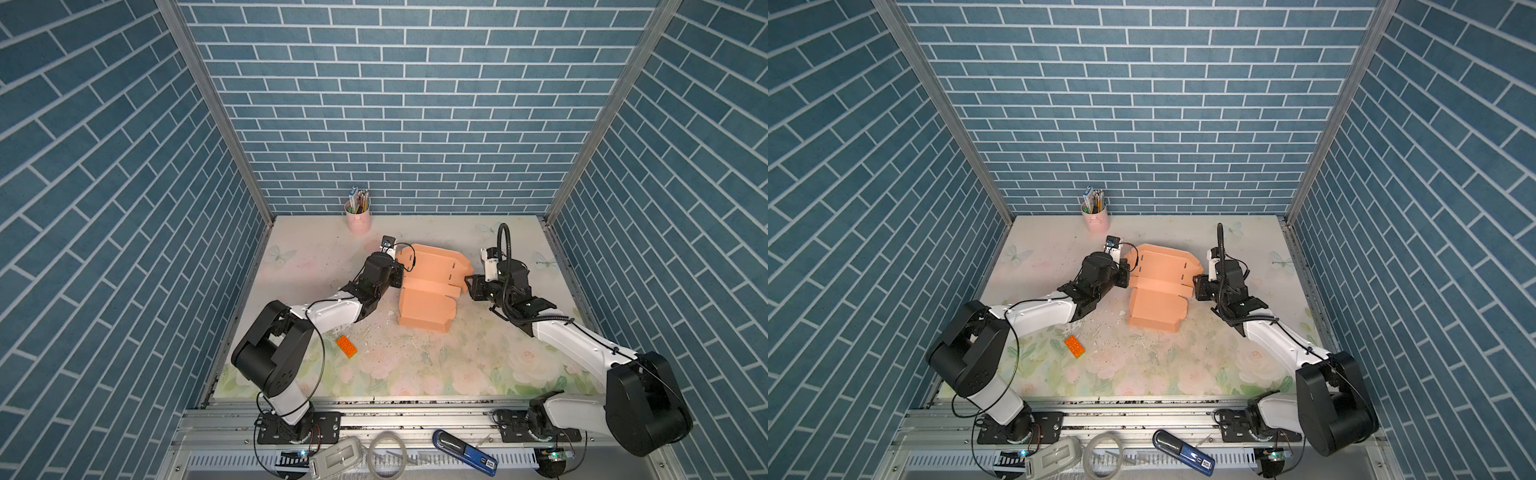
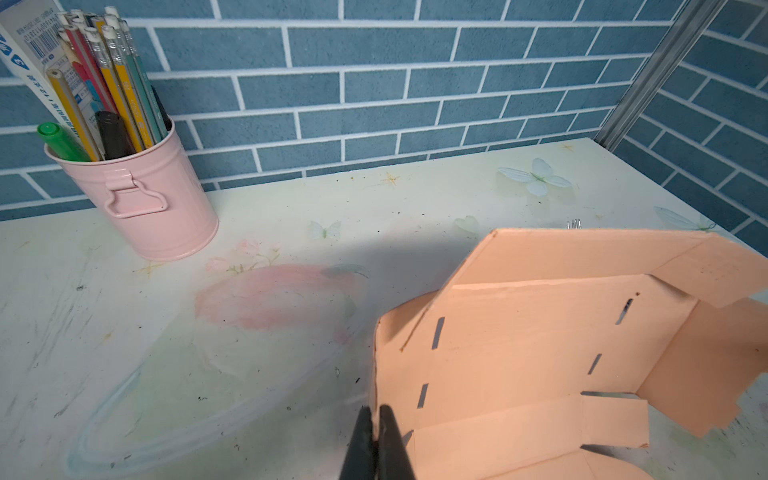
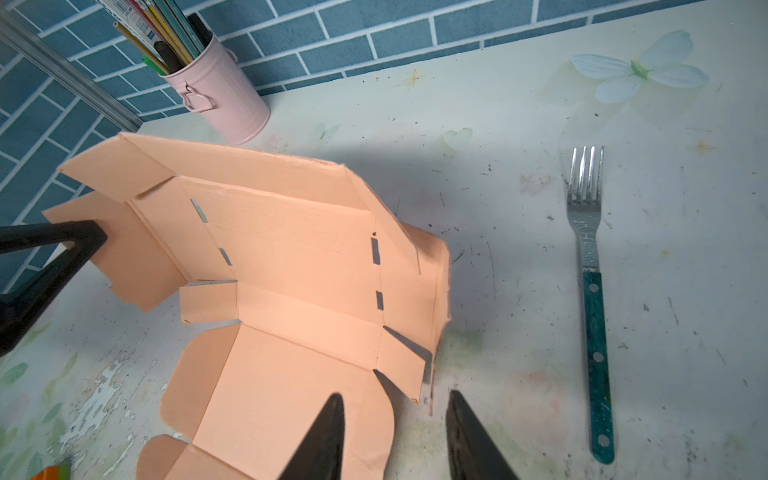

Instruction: Fold the paper box

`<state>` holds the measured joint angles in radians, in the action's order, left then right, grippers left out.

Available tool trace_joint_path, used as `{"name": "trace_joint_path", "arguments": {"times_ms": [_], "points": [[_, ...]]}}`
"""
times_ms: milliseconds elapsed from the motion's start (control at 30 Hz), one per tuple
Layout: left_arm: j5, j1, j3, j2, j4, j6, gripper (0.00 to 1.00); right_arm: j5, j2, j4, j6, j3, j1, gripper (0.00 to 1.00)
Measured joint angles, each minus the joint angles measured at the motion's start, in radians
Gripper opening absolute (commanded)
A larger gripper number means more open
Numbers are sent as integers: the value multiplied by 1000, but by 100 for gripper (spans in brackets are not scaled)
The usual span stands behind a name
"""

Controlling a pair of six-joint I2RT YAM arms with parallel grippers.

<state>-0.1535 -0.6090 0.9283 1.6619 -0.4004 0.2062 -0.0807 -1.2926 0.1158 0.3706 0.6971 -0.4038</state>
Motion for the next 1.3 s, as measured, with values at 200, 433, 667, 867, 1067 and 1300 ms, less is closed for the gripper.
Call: {"name": "trace_joint_path", "arguments": {"times_ms": [200, 433, 667, 867, 1067, 1300], "points": [[1, 0, -10, 0, -2, 0, 1, 25, -43, 45, 1, -26, 3, 39], [1, 0, -11, -4, -3, 0, 1, 29, -109, 110, 13, -26, 4, 24], [4, 0, -26, -13, -20, 0, 0, 36, -130, 147, 27, -26, 3, 7], [8, 0, -27, -13, -33, 1, 1, 51, -95, 148, 45, -26, -19, 3], [21, 0, -36, -13, -58, 18, 0, 76, -61, 146, 53, -26, -77, 1], [29, 0, -108, -25, -114, 27, 1, 81, -37, 142, 63, -43, -128, 0]]}}
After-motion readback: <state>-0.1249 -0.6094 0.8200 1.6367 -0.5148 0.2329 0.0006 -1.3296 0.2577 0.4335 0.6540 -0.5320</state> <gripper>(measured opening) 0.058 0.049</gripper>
